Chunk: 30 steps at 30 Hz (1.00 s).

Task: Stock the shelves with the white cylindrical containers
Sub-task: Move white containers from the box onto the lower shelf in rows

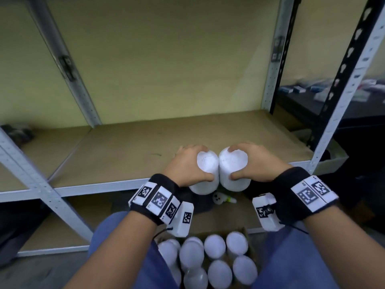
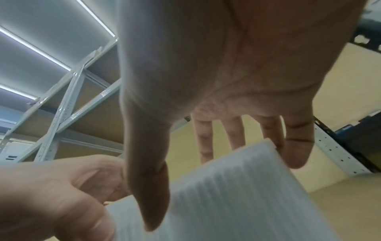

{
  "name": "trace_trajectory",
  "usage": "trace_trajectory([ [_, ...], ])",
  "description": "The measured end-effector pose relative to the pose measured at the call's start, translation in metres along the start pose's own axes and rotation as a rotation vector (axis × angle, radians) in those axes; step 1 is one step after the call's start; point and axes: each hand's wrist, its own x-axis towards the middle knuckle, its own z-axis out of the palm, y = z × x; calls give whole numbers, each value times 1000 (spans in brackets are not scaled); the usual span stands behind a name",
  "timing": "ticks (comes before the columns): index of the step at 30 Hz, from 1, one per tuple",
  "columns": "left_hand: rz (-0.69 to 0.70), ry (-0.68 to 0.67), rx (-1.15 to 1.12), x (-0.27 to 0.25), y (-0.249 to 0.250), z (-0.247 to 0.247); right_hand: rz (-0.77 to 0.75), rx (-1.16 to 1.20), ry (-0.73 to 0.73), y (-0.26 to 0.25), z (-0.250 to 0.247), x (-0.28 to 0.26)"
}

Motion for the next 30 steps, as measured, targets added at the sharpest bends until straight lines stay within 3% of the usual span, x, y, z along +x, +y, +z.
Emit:
trace_trajectory([
  [8,-115,40,0,33,-37,-32,-59,85,64,-31,9,58],
  [15,-191,22,-9,49,-73,-27,-49,98,41,-37,46,99],
  [25,-140,-27,30,47,-80,-26,-76,-29,17,-32,49,99],
  [30,-59,46,56,31,-78,-32,-154,-110,84,-38,43,86],
])
